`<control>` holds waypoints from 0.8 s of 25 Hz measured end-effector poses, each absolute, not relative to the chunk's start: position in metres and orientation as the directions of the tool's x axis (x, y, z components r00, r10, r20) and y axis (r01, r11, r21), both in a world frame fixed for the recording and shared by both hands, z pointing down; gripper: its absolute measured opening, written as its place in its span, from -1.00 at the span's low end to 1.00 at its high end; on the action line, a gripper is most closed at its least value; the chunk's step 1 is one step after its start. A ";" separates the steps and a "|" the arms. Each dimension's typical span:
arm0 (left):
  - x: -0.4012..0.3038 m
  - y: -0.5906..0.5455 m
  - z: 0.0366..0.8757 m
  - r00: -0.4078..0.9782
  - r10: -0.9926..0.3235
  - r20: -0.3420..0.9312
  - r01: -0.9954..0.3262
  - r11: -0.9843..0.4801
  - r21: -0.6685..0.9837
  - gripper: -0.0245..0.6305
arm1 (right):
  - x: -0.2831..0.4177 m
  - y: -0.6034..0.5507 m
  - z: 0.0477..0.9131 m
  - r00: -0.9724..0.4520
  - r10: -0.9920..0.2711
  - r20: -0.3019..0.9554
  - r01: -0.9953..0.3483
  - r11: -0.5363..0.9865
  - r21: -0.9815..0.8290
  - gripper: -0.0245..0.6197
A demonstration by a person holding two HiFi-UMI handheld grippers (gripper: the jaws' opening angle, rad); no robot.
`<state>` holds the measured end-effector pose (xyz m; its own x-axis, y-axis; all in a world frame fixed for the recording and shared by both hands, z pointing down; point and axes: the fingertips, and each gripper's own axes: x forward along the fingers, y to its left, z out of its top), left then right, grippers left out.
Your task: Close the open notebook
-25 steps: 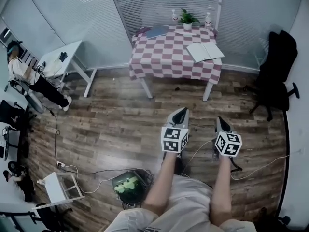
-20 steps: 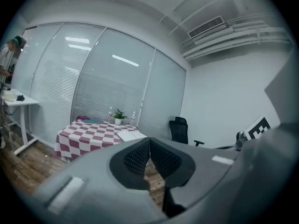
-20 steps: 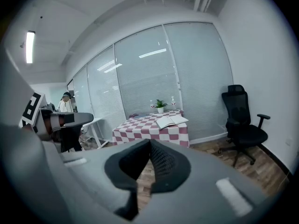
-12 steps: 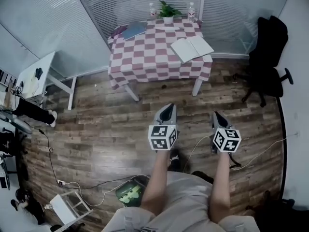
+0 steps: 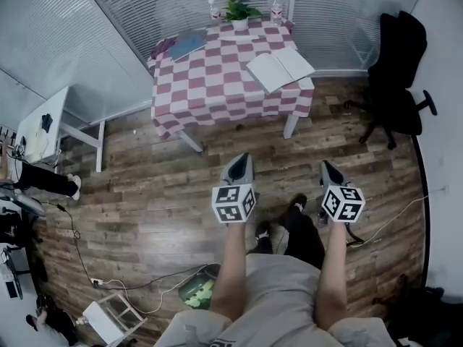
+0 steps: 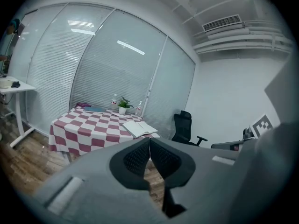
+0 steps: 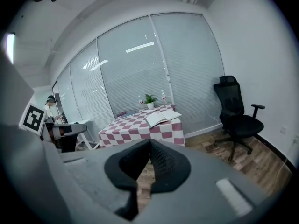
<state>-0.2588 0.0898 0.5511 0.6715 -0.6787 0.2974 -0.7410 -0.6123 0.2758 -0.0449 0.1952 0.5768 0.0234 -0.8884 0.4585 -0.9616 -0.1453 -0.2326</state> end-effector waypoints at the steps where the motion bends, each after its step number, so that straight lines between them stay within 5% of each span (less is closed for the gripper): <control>1: -0.259 0.085 0.551 0.667 -0.683 0.299 -0.745 -0.608 0.273 -0.90 | -0.046 0.188 0.577 0.016 -0.889 0.458 -0.963 -0.137 -0.232 -0.92; 20: -0.158 -0.082 0.510 0.594 -0.752 0.285 -0.804 -0.564 0.187 -0.90 | 0.036 -0.030 0.537 -0.141 -0.917 0.372 -0.968 0.048 -0.247 -0.92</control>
